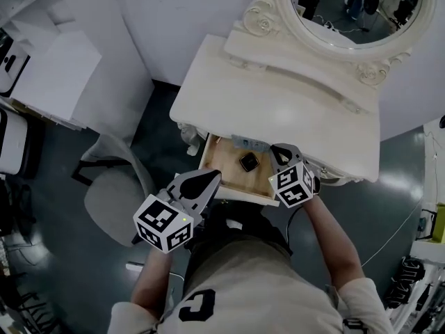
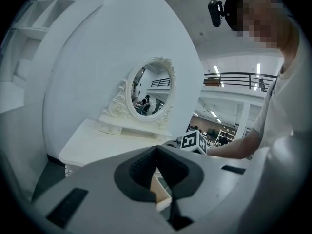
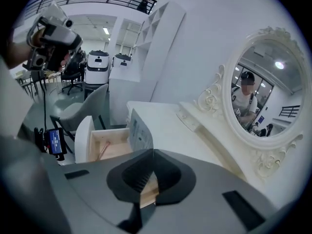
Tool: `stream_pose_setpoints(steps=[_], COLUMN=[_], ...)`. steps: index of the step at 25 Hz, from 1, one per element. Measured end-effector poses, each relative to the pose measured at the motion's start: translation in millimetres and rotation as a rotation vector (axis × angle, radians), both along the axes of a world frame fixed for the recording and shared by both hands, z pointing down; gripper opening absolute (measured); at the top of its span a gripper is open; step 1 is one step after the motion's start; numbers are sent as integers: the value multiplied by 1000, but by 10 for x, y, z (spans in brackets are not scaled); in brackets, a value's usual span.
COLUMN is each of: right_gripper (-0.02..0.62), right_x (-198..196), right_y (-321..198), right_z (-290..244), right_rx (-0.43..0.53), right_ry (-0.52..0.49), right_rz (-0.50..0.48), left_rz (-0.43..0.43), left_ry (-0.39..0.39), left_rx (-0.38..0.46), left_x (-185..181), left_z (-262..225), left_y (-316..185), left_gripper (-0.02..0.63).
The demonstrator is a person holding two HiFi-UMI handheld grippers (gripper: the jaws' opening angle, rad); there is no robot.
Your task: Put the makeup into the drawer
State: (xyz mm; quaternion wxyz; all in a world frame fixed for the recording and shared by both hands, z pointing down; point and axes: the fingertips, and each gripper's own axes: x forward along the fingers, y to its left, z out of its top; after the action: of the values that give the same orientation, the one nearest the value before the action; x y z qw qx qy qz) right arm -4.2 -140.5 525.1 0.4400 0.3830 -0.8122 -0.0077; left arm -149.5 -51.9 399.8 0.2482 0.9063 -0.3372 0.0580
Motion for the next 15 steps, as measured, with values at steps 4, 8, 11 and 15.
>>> stream_pose_setpoints(steps=[4, 8, 11, 15], right_gripper=[23, 25, 24, 25], right_x=[86, 252, 375, 517], right_y=[200, 344, 394, 469], right_z=[-90, -172, -259, -371], right_rx=[4, 16, 30, 39], right_ry=[-15, -33, -61, -98], right_rz=[19, 28, 34, 24], left_rz=[40, 55, 49, 27], left_ry=[-7, -22, -41, -61], left_rx=[4, 24, 33, 43], left_x=[98, 238, 331, 470], left_z=[3, -69, -111, -180], left_y=[23, 82, 148, 231], left_gripper=[54, 54, 54, 54])
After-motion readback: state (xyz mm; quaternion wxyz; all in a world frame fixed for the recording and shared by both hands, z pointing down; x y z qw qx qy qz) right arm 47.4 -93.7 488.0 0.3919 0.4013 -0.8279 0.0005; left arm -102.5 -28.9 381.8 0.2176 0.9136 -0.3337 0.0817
